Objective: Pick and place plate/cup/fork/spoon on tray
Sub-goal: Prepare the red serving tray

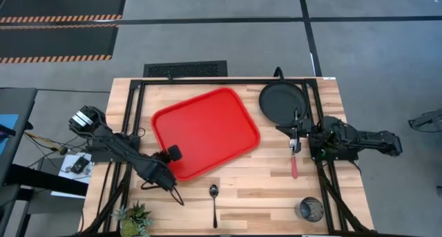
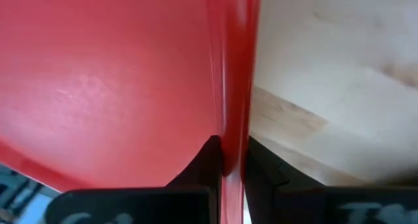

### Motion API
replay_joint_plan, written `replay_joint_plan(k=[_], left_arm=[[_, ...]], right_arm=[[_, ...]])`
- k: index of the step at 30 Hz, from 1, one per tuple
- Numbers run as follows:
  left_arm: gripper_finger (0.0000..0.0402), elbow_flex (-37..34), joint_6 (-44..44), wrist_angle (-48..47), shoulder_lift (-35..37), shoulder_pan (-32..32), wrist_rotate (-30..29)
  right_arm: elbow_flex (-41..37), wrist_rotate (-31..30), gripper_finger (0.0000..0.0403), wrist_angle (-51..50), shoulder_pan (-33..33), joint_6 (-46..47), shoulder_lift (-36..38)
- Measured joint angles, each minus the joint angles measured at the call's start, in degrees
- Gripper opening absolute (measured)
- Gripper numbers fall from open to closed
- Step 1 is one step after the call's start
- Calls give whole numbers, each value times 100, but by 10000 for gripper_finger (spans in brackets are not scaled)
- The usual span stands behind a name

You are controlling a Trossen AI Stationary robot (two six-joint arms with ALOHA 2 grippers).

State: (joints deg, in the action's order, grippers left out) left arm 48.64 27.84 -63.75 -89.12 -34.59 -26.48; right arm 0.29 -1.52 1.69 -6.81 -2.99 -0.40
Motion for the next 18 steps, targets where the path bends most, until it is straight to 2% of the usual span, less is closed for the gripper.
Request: replay_joint_plan(k=[4, 8, 18], left_arm=[[16, -386, 414, 264, 43, 65, -77], [24, -703, 901, 509, 65, 101, -534], [21, -1321, 1938, 1128, 646, 348, -855]], right_arm=[[-1, -2, 42, 0, 0, 1, 0], [-1, -1, 42, 0, 0, 0, 0], [0, 0, 42, 0, 1, 0, 0]])
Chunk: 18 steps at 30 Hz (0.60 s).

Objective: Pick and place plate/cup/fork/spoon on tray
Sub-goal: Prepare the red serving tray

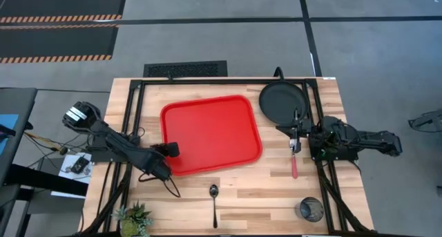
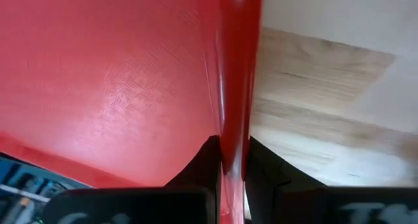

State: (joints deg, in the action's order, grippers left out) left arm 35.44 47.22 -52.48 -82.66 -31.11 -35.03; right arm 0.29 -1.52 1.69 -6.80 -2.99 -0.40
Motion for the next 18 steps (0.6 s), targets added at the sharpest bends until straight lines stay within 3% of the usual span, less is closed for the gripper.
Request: replay_joint_plan(k=[7, 18], left_arm=[[25, -190, 523, 104, 375, 80, -100], [30, -192, 243, 449, 371, 146, 26]], right_arm=[[-1, -2, 42, 1, 0, 0, 0], [-1, 0, 42, 0, -1, 0, 0]])
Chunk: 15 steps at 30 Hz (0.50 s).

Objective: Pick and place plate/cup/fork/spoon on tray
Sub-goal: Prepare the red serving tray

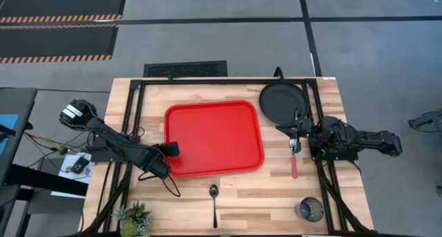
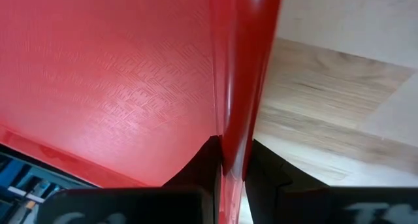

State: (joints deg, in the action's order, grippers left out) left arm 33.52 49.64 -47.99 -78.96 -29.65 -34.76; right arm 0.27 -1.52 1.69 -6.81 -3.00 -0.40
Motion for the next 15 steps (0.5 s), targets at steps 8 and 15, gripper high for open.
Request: replay_joint_plan(k=[8, 15], left_arm=[[31, 0, 36, 4, -2, 0, 7], [78, 0, 62, -53, -7, 2, 103]], right_arm=[[0, -2, 42, 0, 0, 1, 0], [1, 0, 42, 0, 2, 0, 0]])
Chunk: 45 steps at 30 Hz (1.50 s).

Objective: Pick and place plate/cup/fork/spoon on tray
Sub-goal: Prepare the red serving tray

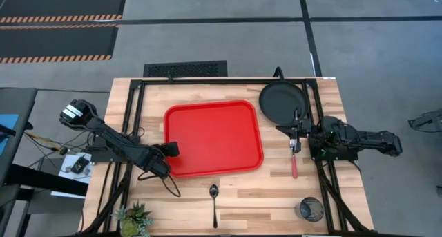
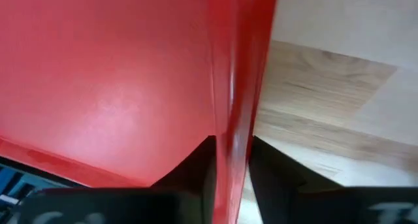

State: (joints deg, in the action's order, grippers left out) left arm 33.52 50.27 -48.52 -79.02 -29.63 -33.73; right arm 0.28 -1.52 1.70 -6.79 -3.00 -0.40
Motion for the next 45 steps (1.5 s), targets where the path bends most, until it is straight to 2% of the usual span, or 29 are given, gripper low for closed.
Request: replay_joint_plan(k=[4, 7, 11, 14, 18, 20, 23, 26, 29, 33, 39, 45], left_arm=[[113, 0, 8, 10, 0, 0, -57], [125, 0, 5, -7, 0, 0, -213], [124, 6, -187, -43, 0, 0, -815], [111, 115, -981, -179, 0, 17, -1027], [69, 311, -3060, -209, 2, 85, -993], [41, 378, -4024, -74, 4, 98, -773], [7, 541, -4258, 310, 2, 41, -543], [6, 679, -4939, 733, 7, 209, -543], [1, 693, -5515, 844, 7, 408, -305], [0, 678, -6224, 1569, 7, 574, 151], [0, 656, -6770, 2239, 7, 831, 320], [0, 653, -7039, 2539, 167, 1542, 1100]], right_arm=[[0, 0, 42, 0, -1, 1, 0], [1, -1, 42, 0, -1, -1, 0], [0, 0, 42, 0, 0, 1, 0], [1, 0, 42, 0, 0, 1, 0], [1, -1, 42, 0, 1, 1, 0], [1, -2, 42, 2, -1, -1, 0], [0, 0, 42, 0, -1, 1, 0], [1, 0, 42, 1, -1, -1, 0], [1, -2, 42, 0, 0, 1, 0], [1, 0, 42, 1, -1, 1, 0], [1, -2, 42, 0, -1, 0, 0], [1, -2, 42, 0, -1, 0, 0]])
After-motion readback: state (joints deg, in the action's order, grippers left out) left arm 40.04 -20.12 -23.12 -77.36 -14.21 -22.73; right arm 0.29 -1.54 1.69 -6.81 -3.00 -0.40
